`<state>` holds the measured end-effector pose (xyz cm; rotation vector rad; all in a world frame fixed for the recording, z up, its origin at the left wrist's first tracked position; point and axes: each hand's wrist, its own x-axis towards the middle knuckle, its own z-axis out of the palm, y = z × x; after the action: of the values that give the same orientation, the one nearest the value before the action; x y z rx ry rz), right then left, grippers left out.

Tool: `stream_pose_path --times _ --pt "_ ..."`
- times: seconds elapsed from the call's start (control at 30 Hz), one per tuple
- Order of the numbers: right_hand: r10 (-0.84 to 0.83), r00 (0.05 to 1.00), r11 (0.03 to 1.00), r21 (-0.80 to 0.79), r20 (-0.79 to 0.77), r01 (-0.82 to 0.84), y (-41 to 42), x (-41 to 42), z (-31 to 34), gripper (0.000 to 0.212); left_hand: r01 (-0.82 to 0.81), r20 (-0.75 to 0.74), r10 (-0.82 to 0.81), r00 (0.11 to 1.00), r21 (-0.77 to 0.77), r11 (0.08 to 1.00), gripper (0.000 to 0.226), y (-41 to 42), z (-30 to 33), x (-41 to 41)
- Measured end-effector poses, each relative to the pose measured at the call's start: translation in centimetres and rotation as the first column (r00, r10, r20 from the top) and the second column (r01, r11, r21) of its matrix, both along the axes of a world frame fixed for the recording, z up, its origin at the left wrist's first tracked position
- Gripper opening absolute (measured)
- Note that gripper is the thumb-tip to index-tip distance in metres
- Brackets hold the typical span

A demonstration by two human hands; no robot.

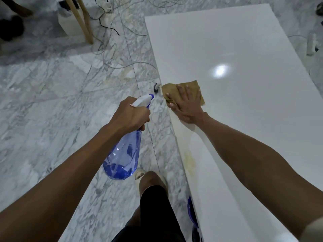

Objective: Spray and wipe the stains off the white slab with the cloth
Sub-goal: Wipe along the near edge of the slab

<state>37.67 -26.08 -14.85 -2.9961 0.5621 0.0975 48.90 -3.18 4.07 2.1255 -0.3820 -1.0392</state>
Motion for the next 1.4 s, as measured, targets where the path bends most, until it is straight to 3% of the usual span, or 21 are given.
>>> stream_pose_path --times 0.33,0.5,0.6,0.83,1.1,1.23,1.4 --pt "-0.035 0.999 0.999 0.039 0.036 0.034 6.8 -10.1 0.0 0.061 0.056 -0.006 -0.056 0.998 -0.032 0.998 0.045 1.2 1.2 -7.6" --pt "-0.02 1.0 0.999 0.028 0.018 0.02 10.1 -14.5 -0.2 0.059 0.035 0.01 -0.035 0.999 -0.034 0.999 0.038 3.4 1.7 -11.6" --pt "-0.025 0.999 0.998 0.051 0.025 0.024 12.1 -17.4 -0.1 0.058 0.047 0.028 -0.046 0.999 -0.036 0.998 0.016 5.7 2.0 -14.6" --pt "-0.033 0.999 0.997 0.073 -0.027 0.035 16.9 -24.8 0.5 0.058 -0.028 -0.011 0.028 1.0 -0.034 0.999 0.037 11.5 2.6 -21.2" --pt "-0.028 0.999 0.995 0.098 -0.035 0.031 22.2 -33.7 0.8 0.055 -0.028 0.017 0.029 0.999 -0.02 0.999 0.017 16.4 3.2 -28.1" --pt "-0.053 0.998 0.994 0.096 -0.033 0.056 25.4 -38.5 0.8 0.055 -0.014 0.006 0.014 1.0 -0.02 1.0 0.043 18.6 3.1 -32.0" --pt "-0.082 0.996 0.991 0.101 -0.038 0.086 29.7 -44.8 0.8 0.057 0.004 -0.007 -0.004 1.0 -0.046 0.999 0.055 23.4 3.4 -38.4"
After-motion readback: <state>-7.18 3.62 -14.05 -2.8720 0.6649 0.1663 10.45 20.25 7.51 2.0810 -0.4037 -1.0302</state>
